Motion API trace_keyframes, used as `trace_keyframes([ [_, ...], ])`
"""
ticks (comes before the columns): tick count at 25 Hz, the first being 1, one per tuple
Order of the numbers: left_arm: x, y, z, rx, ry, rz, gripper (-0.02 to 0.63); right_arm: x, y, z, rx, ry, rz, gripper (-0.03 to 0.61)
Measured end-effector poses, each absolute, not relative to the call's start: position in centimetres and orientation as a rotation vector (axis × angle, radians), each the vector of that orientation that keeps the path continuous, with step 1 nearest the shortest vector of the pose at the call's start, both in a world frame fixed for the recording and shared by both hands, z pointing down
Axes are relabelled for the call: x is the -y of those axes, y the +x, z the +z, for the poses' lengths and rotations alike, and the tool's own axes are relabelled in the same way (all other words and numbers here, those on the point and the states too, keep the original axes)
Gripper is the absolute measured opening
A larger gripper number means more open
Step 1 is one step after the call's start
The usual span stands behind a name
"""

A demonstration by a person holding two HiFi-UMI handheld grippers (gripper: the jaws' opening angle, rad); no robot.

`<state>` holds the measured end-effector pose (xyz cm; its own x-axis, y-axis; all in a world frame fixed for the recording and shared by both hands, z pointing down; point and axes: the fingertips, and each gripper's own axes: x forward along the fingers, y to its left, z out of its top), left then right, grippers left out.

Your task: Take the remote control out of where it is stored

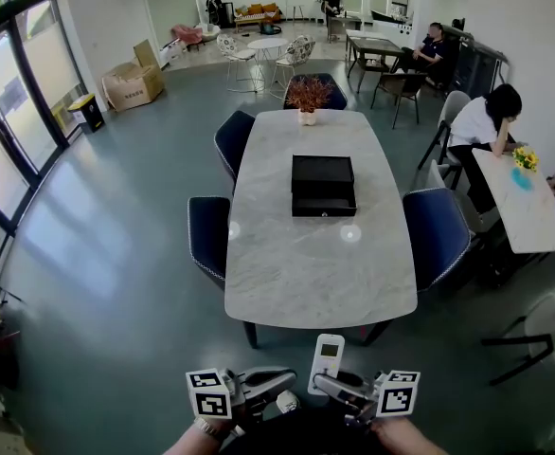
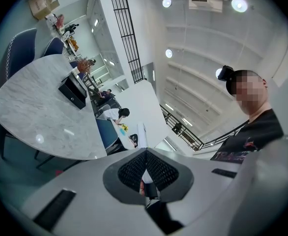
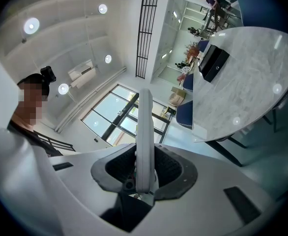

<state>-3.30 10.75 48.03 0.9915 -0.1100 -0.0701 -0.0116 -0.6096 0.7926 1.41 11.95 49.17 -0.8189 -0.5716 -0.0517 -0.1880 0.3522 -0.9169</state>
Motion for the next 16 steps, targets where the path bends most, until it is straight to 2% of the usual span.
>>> trace_keyframes([
  [16,-11.14,-2.97,48.26,0.093,2.218,-0.139,0.003,-12.06,1.95,49.63,-2.289,-0.696,-1.473,0.117],
])
